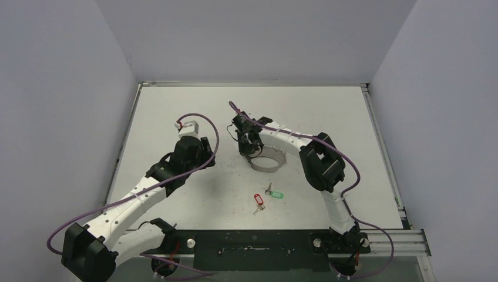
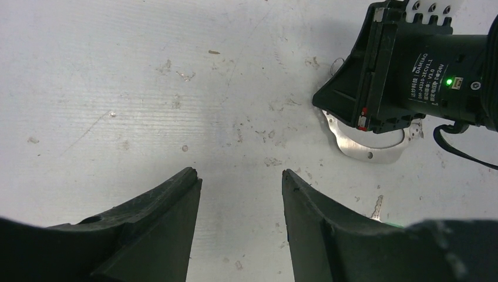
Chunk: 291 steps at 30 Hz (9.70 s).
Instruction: Put the keys on the keyring
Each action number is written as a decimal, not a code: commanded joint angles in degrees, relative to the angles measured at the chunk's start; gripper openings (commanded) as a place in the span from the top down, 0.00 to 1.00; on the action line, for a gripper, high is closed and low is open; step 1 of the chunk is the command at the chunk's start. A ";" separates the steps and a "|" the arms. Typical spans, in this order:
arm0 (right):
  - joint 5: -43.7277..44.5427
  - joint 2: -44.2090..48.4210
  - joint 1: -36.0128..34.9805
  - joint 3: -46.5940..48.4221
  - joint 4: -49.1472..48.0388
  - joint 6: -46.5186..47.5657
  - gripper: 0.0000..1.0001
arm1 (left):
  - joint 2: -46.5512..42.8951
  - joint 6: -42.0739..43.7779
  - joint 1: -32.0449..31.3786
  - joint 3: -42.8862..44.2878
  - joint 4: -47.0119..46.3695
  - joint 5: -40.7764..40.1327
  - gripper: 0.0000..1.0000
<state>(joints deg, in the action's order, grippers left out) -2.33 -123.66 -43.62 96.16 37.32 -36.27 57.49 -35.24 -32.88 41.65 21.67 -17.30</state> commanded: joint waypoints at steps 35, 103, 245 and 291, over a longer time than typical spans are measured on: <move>-3.25 34.31 -7.71 -26.33 -16.26 30.17 1.00 | -10.15 2.75 0.98 -5.14 -10.30 3.28 0.48; -54.36 51.46 1.42 -36.14 -24.93 54.99 1.00 | -6.19 32.26 -0.64 -25.11 -72.43 57.13 0.71; -14.48 40.42 -1.66 -51.08 -22.02 21.03 0.64 | -28.03 31.47 -2.96 -18.71 -28.58 43.18 1.00; -14.09 36.33 -4.24 -49.82 -22.45 25.74 0.97 | -27.44 30.67 -2.97 -19.14 -29.67 44.11 1.00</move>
<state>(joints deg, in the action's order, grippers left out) -16.75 -87.88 -47.37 44.64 16.99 -10.72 30.28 -4.03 -35.66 19.68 -4.80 25.80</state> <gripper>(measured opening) 0.088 0.007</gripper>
